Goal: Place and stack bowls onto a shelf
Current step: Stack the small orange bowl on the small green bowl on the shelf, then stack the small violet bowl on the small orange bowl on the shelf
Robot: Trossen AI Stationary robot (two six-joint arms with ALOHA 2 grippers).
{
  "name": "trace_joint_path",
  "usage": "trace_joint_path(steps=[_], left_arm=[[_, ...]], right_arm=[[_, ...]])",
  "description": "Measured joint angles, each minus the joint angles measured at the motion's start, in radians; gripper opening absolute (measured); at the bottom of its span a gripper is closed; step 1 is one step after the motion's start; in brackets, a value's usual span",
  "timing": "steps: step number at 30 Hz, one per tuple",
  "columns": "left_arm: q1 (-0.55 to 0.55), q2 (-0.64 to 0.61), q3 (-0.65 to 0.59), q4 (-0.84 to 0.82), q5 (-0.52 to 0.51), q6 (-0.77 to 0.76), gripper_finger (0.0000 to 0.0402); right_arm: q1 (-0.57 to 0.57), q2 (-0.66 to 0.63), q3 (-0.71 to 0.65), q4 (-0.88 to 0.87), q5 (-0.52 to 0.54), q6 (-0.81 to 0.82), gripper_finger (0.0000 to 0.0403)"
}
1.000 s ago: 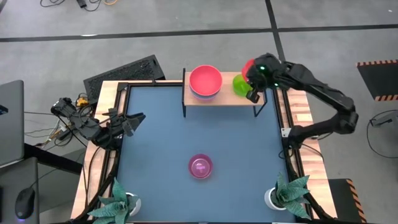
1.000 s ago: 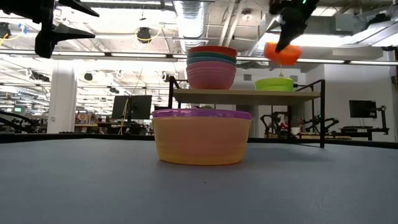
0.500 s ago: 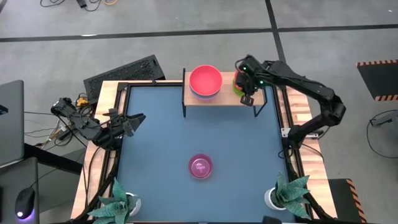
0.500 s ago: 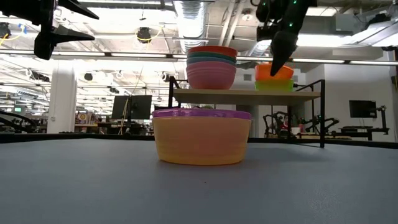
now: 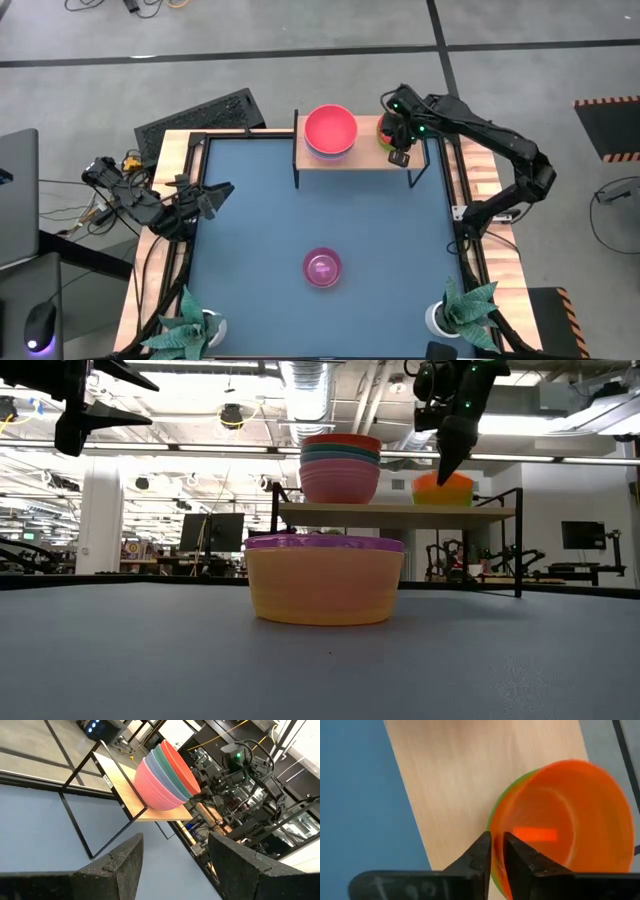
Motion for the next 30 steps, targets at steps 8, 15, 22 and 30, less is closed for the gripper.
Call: trace_joint_path(steps=[8,15,22,30], left_arm=[[0.0,0.0,0.0,-0.002,-0.002,0.0,0.0209],[0.0,0.0,0.0,-0.002,-0.003,0.0,0.0209],[0.0,0.0,0.0,-0.001,-0.004,0.0,0.0209],[0.0,0.0,0.0,-0.001,-0.003,-0.002,0.0209]], right_arm=[[-0.009,-0.031,0.004,0.029,-0.005,0.0,0.0107],[0.033,-0.071,0.141,0.031,-0.145,0.132,0.0137],[0.3,-0.062,0.164,0.06,-0.207,0.259,0.0141],[0.533,0.072,0.163,0.191,-0.184,0.321,0.0141]])
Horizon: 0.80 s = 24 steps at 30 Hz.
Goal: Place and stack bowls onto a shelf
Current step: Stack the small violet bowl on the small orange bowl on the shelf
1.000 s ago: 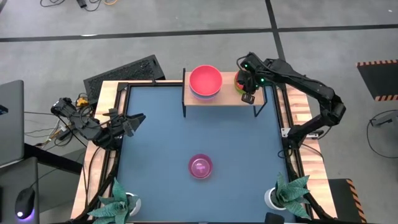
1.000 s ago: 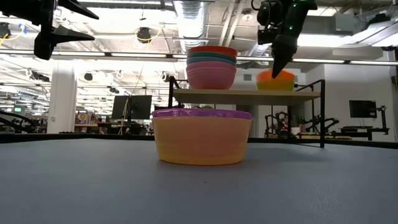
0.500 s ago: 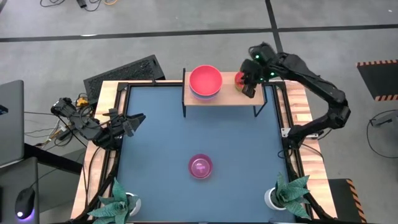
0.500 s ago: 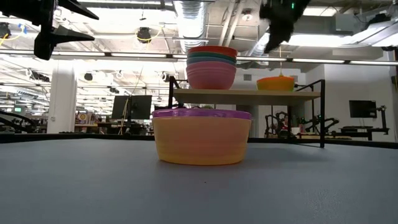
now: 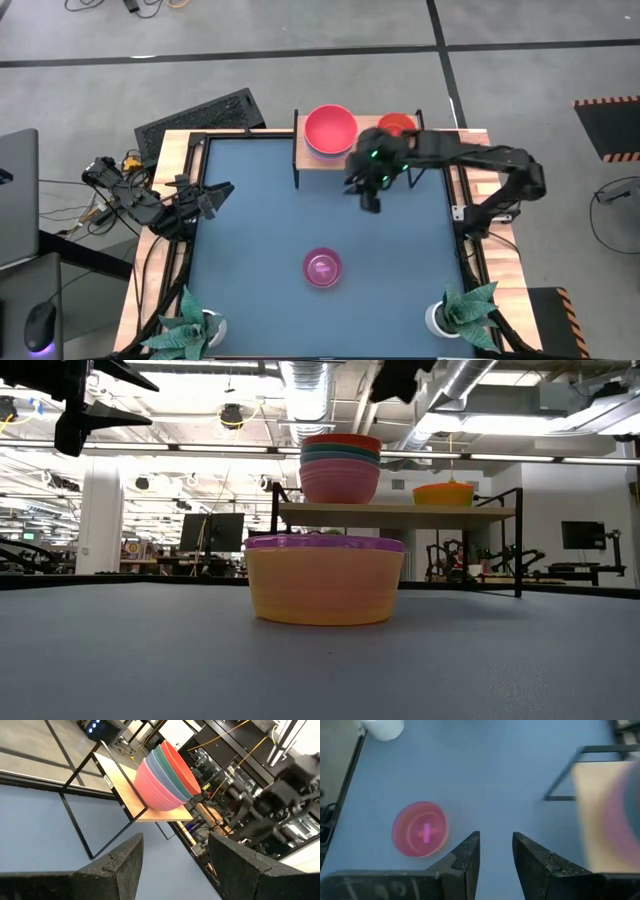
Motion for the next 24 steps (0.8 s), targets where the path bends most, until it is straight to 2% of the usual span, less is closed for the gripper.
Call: trace_joint_path(steps=[9,15,18,24], left_arm=[[0.0,0.0,0.0,-0.052,0.017,-0.004,0.0209],[0.0,0.0,0.0,-0.109,0.109,-0.04,0.0209],[0.0,0.0,0.0,-0.13,0.134,-0.059,0.0209],[0.0,0.0,0.0,-0.129,0.14,-0.088,0.0209]], right_arm=[[0.126,0.19,-0.001,0.098,0.002,0.126,0.0141],[0.199,0.296,-0.001,0.154,0.029,0.225,0.0141],[0.232,0.34,-0.001,0.177,0.068,0.238,0.0141],[0.261,0.402,-0.002,0.196,0.074,0.218,0.0141]])
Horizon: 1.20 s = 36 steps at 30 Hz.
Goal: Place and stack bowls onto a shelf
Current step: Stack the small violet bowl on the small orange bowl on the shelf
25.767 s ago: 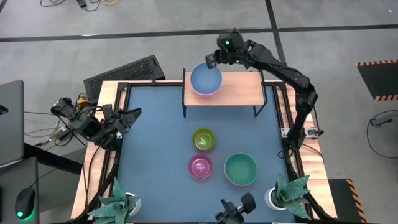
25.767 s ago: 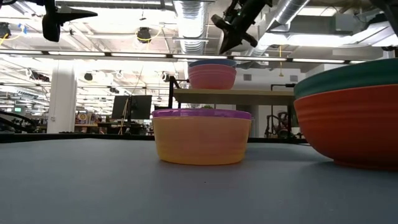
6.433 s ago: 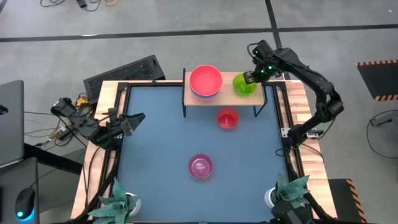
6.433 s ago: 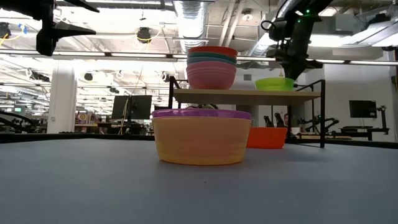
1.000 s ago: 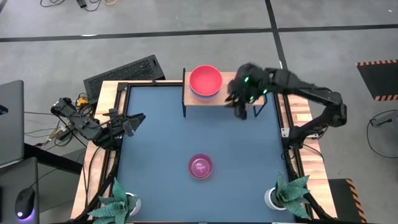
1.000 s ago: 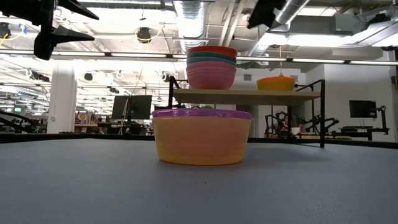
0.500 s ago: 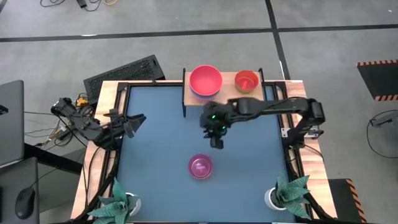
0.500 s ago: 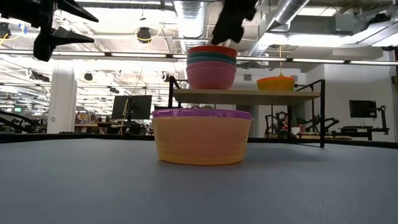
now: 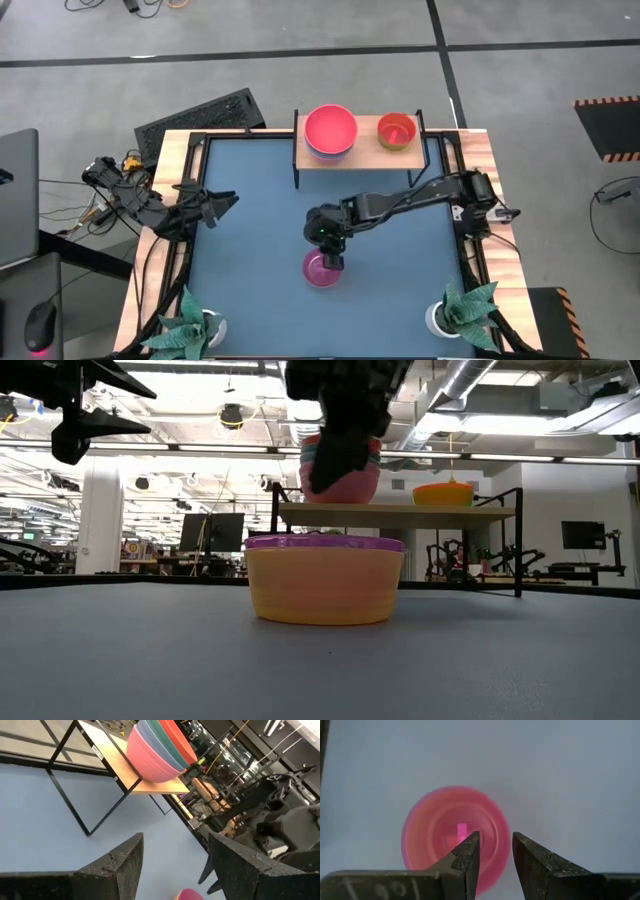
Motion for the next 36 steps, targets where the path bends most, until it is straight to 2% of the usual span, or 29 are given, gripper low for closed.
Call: trace_joint_path(steps=[13,18,36], left_arm=[[0.0,0.0,0.0,-0.028,0.028,-0.024,0.0209],[0.0,0.0,0.0,-0.029,0.027,-0.011,0.0209],[0.0,0.0,0.0,-0.051,0.045,-0.008,0.0209]], right_arm=[[0.025,0.086,-0.001,0.022,0.039,-0.023,0.0141],[0.015,0.085,-0.011,0.012,0.104,-0.022,0.0141],[0.024,0.102,-0.009,0.03,0.104,-0.013,0.0141]])
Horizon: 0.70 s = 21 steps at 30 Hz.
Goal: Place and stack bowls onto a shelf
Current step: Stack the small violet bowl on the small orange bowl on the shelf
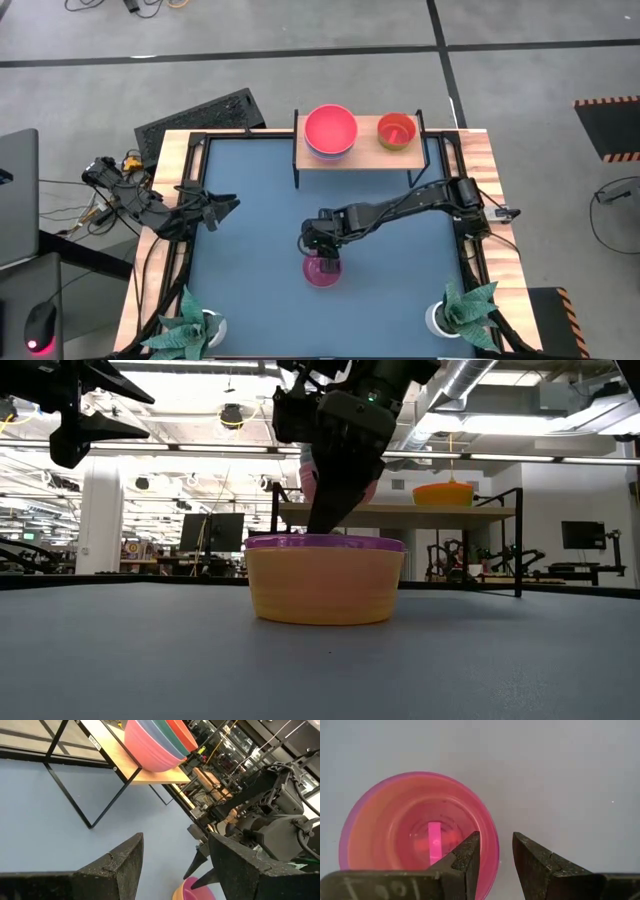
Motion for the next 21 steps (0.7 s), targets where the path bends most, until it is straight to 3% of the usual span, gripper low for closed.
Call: trace_joint_path(steps=[21], left_arm=[[0.0,0.0,0.0,0.001,-0.001,-0.009,0.0209]], right_arm=[[0.005,0.046,0.0,-0.021,-0.021,0.026,0.0126]])
